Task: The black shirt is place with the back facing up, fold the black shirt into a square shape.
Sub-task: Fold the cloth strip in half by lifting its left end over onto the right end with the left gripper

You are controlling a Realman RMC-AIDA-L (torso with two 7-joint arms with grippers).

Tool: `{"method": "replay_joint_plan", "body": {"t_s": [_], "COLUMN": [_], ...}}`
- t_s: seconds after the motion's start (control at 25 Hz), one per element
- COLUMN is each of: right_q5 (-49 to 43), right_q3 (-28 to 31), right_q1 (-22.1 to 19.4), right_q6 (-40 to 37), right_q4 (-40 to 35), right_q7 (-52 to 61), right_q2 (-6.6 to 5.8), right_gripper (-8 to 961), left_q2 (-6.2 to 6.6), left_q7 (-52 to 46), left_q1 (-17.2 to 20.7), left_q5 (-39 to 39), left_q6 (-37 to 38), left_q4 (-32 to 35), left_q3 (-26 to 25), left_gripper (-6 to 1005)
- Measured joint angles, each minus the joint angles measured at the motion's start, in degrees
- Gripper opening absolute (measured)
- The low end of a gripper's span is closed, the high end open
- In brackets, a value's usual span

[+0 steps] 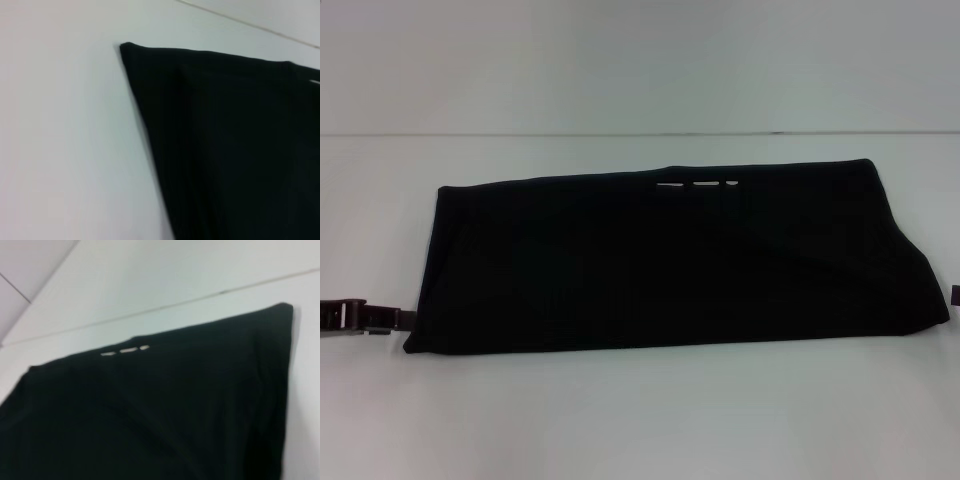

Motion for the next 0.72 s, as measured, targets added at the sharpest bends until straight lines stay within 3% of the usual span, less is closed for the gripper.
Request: {"method": "replay_joint_plan", "body": {"t_s": [0.12,0.32,0.56,0.72], "right_q5": [0.3,2.7,2.7,2.8], "right_q3": [2.3,2.7,1.8,0.8], "right_q1": [-0.3,0.3,4.1,6.8], "right_q6": [-4.3,-6.8,-4.1,-3.4], "right_q4": [-1.5,-1.7,-1.0,-0.4], "right_q7": [-0.8,-2.7,-4.1,-4.7], "right_q2": [-0.02,-0.03,0.67,0.74], "right_gripper": [366,590,733,834], "left_q2": [0.60,0.90,0.92,0.73], "left_q7": [-1.1,-7.0,-15.9,-20.8], "left_q1": [0.0,-0.5,-2.9,-3.4], "left_q5": [0.0,0.0,0.1,0.1], "left_q6": [7.5,15.7,13.2,8.8], "left_q4": [1.0,-1.1,-7.7,-9.5], "left_q3": [-2.2,-2.3,-0.2,0.2], "left_gripper": [247,507,718,716]}}
